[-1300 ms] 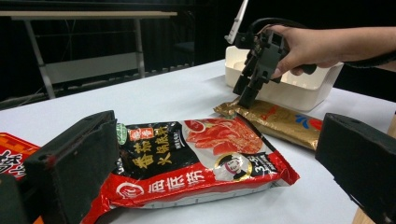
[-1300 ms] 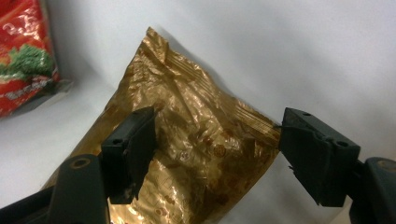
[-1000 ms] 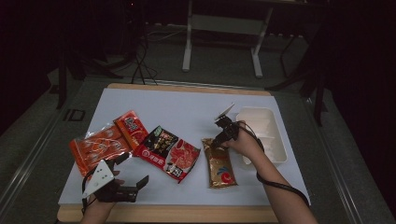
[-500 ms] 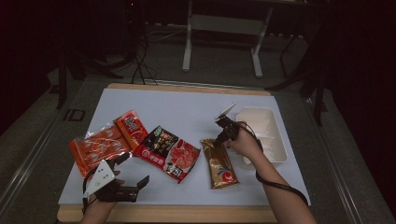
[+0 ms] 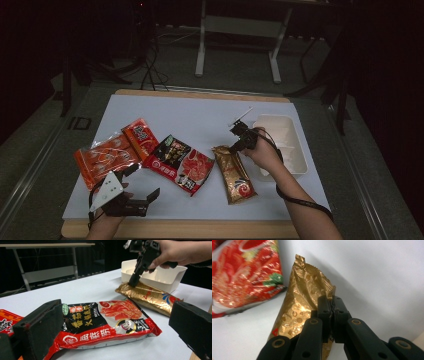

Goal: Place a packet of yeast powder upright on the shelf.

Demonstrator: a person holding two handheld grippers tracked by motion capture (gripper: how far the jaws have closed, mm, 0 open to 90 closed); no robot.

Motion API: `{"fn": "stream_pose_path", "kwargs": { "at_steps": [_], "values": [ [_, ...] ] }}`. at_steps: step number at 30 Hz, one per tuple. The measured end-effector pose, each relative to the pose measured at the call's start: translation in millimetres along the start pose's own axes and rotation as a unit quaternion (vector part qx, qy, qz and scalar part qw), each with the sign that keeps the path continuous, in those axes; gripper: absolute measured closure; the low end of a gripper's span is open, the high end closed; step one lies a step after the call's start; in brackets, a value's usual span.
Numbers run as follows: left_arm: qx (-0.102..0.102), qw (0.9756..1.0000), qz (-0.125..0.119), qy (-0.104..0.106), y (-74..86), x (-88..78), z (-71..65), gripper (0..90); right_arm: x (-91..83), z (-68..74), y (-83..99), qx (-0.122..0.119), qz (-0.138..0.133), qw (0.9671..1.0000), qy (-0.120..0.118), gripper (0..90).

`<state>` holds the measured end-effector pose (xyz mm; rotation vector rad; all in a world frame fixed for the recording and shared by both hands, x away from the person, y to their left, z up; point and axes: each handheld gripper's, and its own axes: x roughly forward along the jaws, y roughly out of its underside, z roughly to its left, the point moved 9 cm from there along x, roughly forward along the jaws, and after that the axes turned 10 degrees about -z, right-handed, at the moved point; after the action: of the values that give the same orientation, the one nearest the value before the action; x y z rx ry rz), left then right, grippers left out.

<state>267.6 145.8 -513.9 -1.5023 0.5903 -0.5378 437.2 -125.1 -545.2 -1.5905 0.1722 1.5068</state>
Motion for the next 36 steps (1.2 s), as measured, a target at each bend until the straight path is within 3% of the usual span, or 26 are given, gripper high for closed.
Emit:
{"fn": "stream_pose_path", "kwargs": {
  "at_steps": [8, 17, 20, 23, 27, 30, 36],
  "values": [
    [0.001, 1.0, 0.003, 0.0, 0.9, 0.2, -0.1, 0.2, -28.6, 6.8, -12.5, -0.011, -0.049, 0.9987, -0.01, 88.3],
    [-0.002, 1.0, 0.005, -0.002, 2.0, 0.5, 0.7, 0.2, -62.4, 13.6, -28.1, -0.025, -0.108, 0.9938, -0.011, 88.8],
    [-0.004, 1.0, 0.004, -0.002, 2.2, 0.9, 1.2, 0.2, -78.4, 14.7, -39.1, -0.036, -0.151, 0.9879, 0.002, 89.0],
    [-0.004, 1.0, 0.006, -0.002, 3.1, 1.3, 1.3, 0.2, -89.5, 15.8, -46.8, -0.035, -0.18, 0.9831, 0.004, 88.9],
    [-0.004, 1.0, 0.006, -0.002, 3.1, 1.1, 1.7, 0.2, -103.4, 16.0, -57.1, -0.041, -0.222, 0.9742, 0.004, 88.9],
    [-0.006, 1.0, 0.005, -0.003, 3.1, 1.1, 1.9, 0.2, -112.8, 15.8, -63.5, -0.046, -0.24, 0.9696, 0.006, 88.9],
    [-0.005, 1.0, 0.004, -0.003, 2.5, 0.4, 1.8, 0.2, -129.7, 10.5, -73.5, -0.047, -0.261, 0.9642, 0.008, 88.9]
  ]
}}
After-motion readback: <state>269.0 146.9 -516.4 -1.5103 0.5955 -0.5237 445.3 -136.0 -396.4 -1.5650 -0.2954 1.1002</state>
